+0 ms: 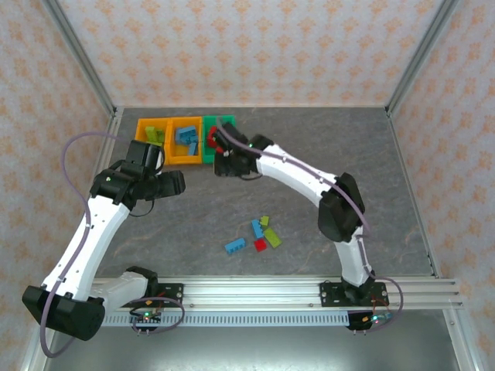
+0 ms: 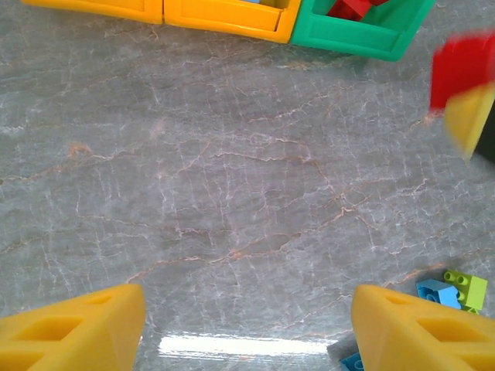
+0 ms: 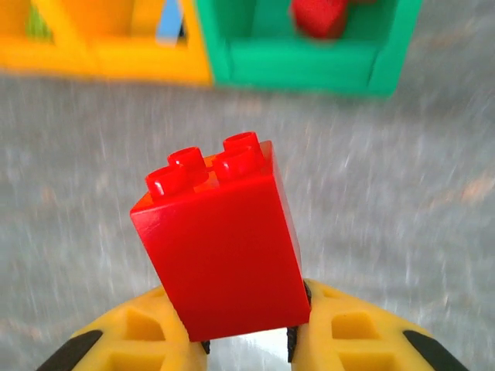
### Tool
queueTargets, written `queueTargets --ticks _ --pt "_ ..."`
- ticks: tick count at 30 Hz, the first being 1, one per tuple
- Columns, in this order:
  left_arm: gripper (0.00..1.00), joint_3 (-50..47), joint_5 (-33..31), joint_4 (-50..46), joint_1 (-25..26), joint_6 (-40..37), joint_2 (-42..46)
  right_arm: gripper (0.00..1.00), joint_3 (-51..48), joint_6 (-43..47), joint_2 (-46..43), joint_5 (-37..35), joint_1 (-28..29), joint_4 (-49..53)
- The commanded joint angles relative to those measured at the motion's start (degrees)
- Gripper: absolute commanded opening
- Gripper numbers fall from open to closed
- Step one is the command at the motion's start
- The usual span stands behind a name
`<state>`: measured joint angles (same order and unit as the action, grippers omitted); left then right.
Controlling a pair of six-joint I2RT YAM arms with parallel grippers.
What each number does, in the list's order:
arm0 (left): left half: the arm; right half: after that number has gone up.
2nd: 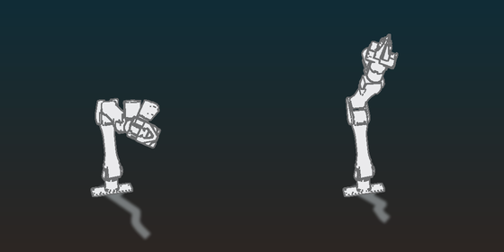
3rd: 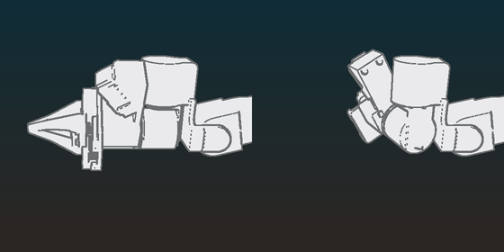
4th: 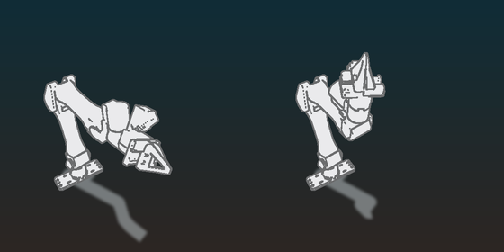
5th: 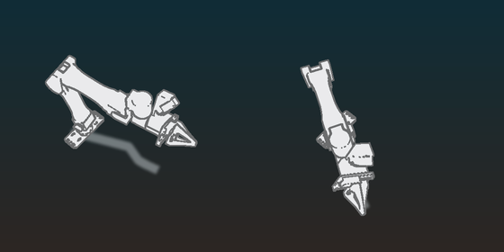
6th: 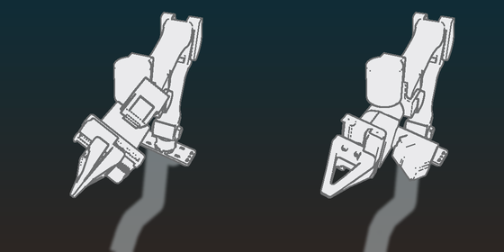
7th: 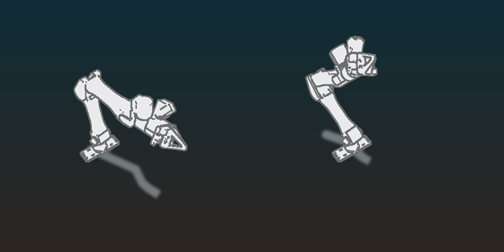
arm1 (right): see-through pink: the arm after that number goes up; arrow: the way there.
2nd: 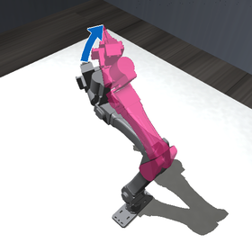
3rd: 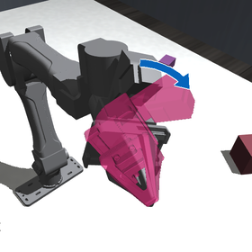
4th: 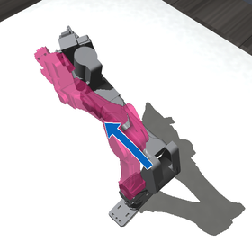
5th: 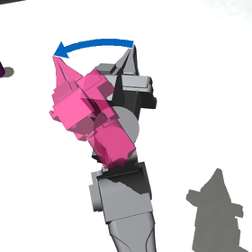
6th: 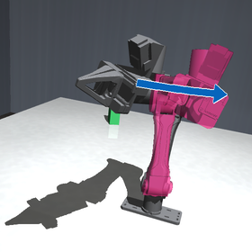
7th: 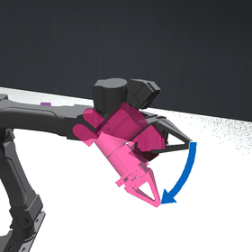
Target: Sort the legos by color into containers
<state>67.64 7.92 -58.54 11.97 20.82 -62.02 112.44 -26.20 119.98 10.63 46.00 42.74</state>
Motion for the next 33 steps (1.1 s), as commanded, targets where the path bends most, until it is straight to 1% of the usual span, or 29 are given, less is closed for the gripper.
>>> queueTargets --ticks 1,3,7,8,9,11,12,13,14,17,19,21,23,26,28,29,31,33 --pt "0.72 0.3 0.9 0.4 -0.1 1.0 0.5 0.25 8.9 -1.6 7.3 -2.4 -1.9 -1.7" --pt "0.72 0.5 0.9 0.1 -0.2 1.1 0.7 0.25 16.3 -0.2 12.6 -2.8 -2.5 -0.1" --pt "0.72 0.5 0.7 -0.1 -0.2 1.2 1.5 0.27 34.9 -0.1 24.5 -1.8 -4.0 4.7" --pt "0.73 0.5 0.8 -0.1 -0.1 1.3 1.6 0.3 37.7 -0.4 26.2 -1.4 -4.3 4.7" --pt "0.72 0.3 0.8 -0.1 -0.2 1.5 1.7 0.35 39.8 -0.7 27.6 -0.5 -4.7 4.2" --pt "0.73 0.3 1.1 -0.1 -0.2 1.7 1.7 0.53 41.2 -1.8 28.3 0.9 -5.4 2.7" --pt "0.74 0.3 1.1 -0.2 -0.1 1.7 1.7 0.59 41.4 -2.2 27.8 1.8 -5.7 2.1" --pt "0.74 0.2 1.3 -0.2 -0.1 1.4 1.7 0.62 41.3 -2.4 27.0 2.5 -6.0 2.0" --pt "0.75 -0.1 1.7 -0.1 -0.1 1.1 1.8 0.64 41.2 -2.4 26.0 2.9 -6.2 2.1" --pt "0.77 -1.2 3.9 1.0 -0.2 0.2 1.4 0.65 39.2 -0.7 21.3 3.5 -6.3 3.7" --pt "0.77 -1.7 6.6 1.8 -0.1 -0.5 0.6 0.65 35.9 0.0 16.4 3.8 -6.3 5.7" --pt "0.77 -2.1 8.9 2.4 0.2 -1.4 -0.1 0.65 30.3 -0.5 10.6 3.3 -6.3 6.5" --pt "0.78 -2.6 10.8 3.1 1.5 -3.1 -0.9 0.66 19.8 -1.7 2.9 2.2 -6.3 4.2" --pt "0.8 -3.7 14.1 4.6 6.1 -7.1 -2.7 0.69 -0.5 -4.4 -11.0 -2.4 -6.2 -3.5" --pt "0.81 -4.2 13.1 4.8 12.3 -10.4 -4.4 0.74 -10.3 -5.6 -18.9 -6.6 -6.4 -6.6" --pt "0.81 -4.6 11.8 4.9 15.5 -11.8 -5.3 0.75 -13.8 -5.7 -21.6 -8.4 -6.4 -6.6" --pt "0.82 -5.6 9.0 5.9 23.1 -14.6 -7.4 0.8 -19.2 -5.5 -26.5 -11.8 -6.8 -5.1" --pt "0.83 -6.7 7.5 7.7 28.7 -15.9 -10.1 0.85 -22.8 -5.8 -30.0 -14.9 -6.9 -2.2"
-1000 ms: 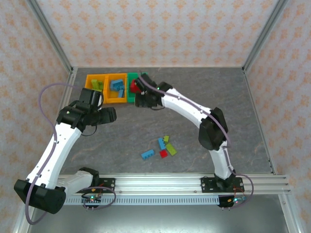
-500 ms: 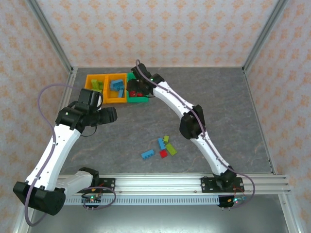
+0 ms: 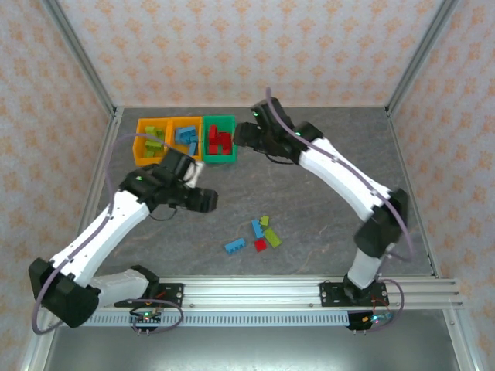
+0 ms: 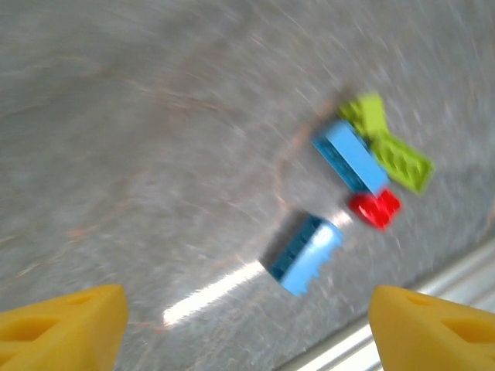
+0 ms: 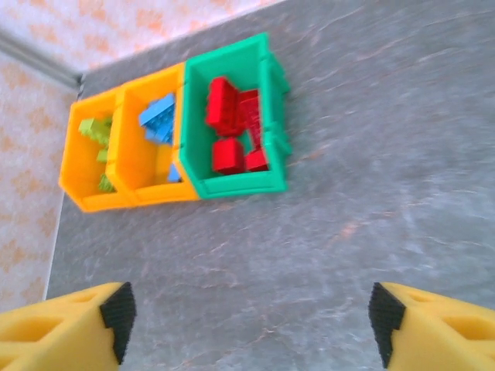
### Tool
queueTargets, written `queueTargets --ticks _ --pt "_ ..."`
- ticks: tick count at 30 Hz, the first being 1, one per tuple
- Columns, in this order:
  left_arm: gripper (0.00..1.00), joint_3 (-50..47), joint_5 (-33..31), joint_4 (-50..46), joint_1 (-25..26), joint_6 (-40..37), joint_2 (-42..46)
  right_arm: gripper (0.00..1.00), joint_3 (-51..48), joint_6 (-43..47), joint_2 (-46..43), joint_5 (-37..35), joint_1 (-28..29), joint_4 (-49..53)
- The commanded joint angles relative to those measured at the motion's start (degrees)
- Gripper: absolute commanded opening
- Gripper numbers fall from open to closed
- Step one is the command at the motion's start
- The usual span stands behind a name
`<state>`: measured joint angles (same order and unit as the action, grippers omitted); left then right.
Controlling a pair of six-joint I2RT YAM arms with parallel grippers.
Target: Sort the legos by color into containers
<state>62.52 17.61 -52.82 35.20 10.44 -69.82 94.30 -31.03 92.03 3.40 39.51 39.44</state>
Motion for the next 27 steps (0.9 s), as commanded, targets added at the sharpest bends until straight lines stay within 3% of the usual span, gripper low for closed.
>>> queueTargets --ticks 1,6,11,16,27 --pt "0.83 -2.1 -2.6 2.9 7.8 -5.7 -3.9 0.88 -6.4 -1.6 -3.8 -9.2 -0.6 2.5" --pt "0.83 -3.5 -2.0 7.9 14.1 -6.5 -12.4 0.98 -15.7 -6.6 -12.8 -11.8 -2.0 2.8" --pt "0.76 -3.0 -0.5 13.1 14.1 -6.2 -18.5 1.0 -22.5 -11.1 -19.1 -13.7 -3.0 2.3" --pt "0.69 0.4 1.5 11.4 14.1 -4.8 -27.0 1.0 -23.6 -12.4 -21.3 -14.8 -3.0 4.3" --pt "0.42 -3.8 -1.4 11.8 15.7 -3.7 -30.7 1.0 -25.4 -13.8 -23.7 -15.5 -3.0 6.0"
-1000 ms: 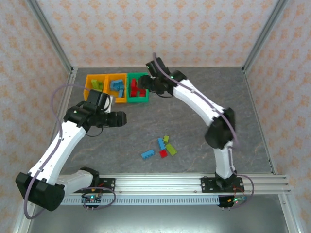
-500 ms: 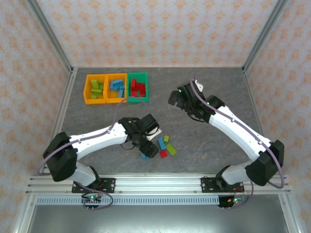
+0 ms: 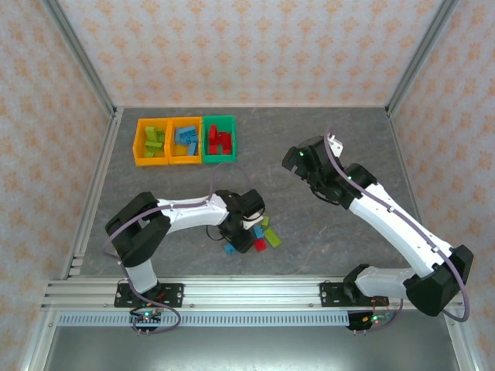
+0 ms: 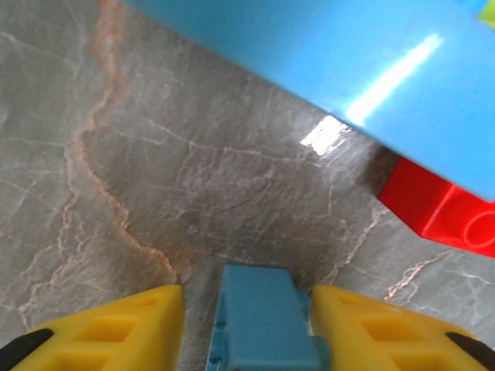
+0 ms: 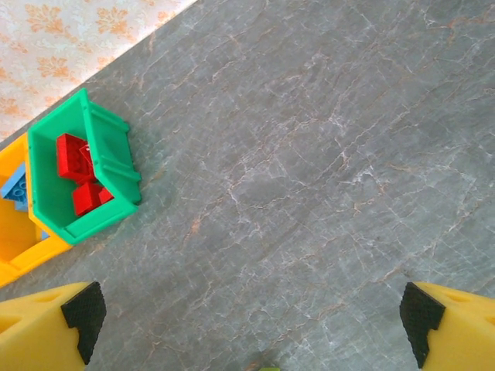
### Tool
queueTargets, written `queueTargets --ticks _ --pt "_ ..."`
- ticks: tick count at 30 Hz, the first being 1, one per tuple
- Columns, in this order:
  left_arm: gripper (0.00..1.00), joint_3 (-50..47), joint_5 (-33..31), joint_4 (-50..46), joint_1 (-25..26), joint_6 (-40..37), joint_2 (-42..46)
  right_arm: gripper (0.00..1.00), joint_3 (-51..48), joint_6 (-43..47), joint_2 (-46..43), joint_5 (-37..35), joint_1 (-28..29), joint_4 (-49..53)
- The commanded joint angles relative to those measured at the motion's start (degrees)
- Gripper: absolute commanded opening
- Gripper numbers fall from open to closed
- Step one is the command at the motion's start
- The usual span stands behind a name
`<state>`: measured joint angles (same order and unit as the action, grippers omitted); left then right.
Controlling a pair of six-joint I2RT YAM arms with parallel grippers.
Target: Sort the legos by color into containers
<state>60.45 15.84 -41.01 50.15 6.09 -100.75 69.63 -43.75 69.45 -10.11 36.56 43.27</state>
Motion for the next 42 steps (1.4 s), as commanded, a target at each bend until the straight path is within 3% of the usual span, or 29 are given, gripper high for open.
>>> queueTargets --ticks 1,4,9,16,23,31,34,37,42 --pt "0.39 -1.7 0.0 0.0 0.7 0.8 0.4 1.0 -1.0 -1.0 -1.1 -1.4 -0.1 2.4" --pt "0.32 -1.5 -1.5 0.0 0.7 1.1 1.6 1.0 -2.5 -0.6 -1.0 3.5 -0.1 2.2" --pt "0.25 -1.0 -0.8 0.3 -1.2 2.0 4.7 0.91 -7.8 0.6 -0.6 21.8 1.3 -2.5" --pt "0.21 -0.8 2.5 0.9 -9.8 4.4 11.2 0.91 -14.6 -6.1 -1.3 24.2 8.6 -7.8" --pt "0.2 8.6 6.1 -1.6 -27.1 4.6 13.3 0.91 -16.2 -11.4 4.3 24.1 13.3 -18.6" --pt "0.2 33.8 -8.6 -8.3 -43.0 6.3 -1.1 0.92 -13.1 -12.6 8.4 21.2 14.1 -16.5" --pt "0.21 43.6 -10.1 -10.8 -47.4 8.0 -9.3 0.92 -12.9 -12.8 7.8 19.7 14.1 -14.6" --pt "0.24 52.3 -11.6 -12.7 -48.9 7.5 -16.8 0.92 -12.5 -12.9 7.3 18.6 14.1 -12.3" --pt "0.41 63.1 -9.6 -15.7 -49.0 6.5 -23.1 0.91 -12.2 -12.8 5.6 16.4 14.7 -8.7"
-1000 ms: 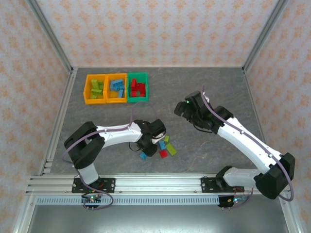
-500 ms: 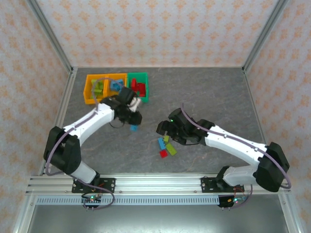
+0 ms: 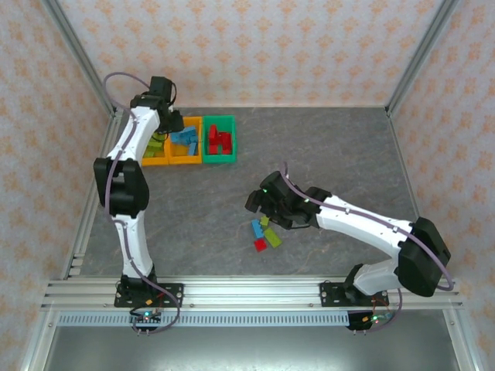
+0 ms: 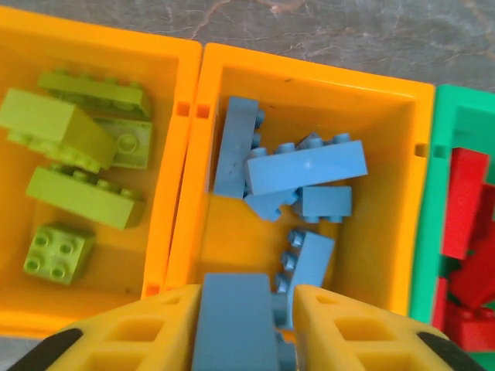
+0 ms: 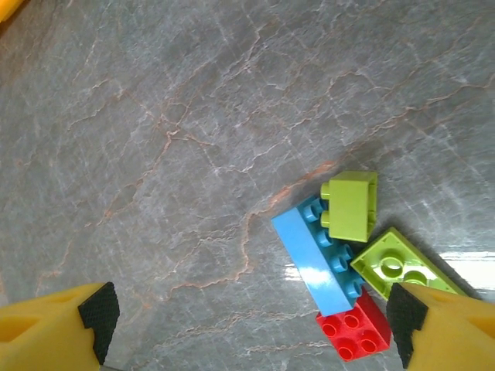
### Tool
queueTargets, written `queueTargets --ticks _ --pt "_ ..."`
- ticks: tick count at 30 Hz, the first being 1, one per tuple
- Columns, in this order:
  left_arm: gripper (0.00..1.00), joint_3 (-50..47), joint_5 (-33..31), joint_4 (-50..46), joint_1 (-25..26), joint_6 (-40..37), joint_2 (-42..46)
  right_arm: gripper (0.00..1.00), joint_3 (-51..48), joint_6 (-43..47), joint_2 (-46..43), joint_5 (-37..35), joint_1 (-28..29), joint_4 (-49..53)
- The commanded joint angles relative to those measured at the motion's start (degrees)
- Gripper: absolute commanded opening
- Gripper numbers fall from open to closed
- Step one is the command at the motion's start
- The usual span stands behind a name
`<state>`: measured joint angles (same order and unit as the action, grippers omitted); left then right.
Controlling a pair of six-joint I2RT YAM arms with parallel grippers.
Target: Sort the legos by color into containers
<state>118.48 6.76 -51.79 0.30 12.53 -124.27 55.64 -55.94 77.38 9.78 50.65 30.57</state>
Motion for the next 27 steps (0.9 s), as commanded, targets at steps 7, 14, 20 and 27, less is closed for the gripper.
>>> queueTargets --ticks 7,14,20,27 --pt "0.5 5.8 2.2 -7.3 0.8 -0.8 5.5 0.91 -0.5 -2.0 -3.9 -4.7 0.7 4.0" --pt "0.5 -14.7 11.8 -2.7 3.4 -0.3 28.5 0.89 2.8 3.3 2.9 -3.0 0.7 6.9" --pt "0.5 -34.5 7.3 -3.1 12.8 -2.6 45.5 0.59 12.0 10.7 16.5 2.4 1.4 10.1" --pt "0.51 -47.8 5.7 -3.4 15.9 -0.2 58.4 0.53 16.5 13.2 23.5 1.1 4.1 17.2"
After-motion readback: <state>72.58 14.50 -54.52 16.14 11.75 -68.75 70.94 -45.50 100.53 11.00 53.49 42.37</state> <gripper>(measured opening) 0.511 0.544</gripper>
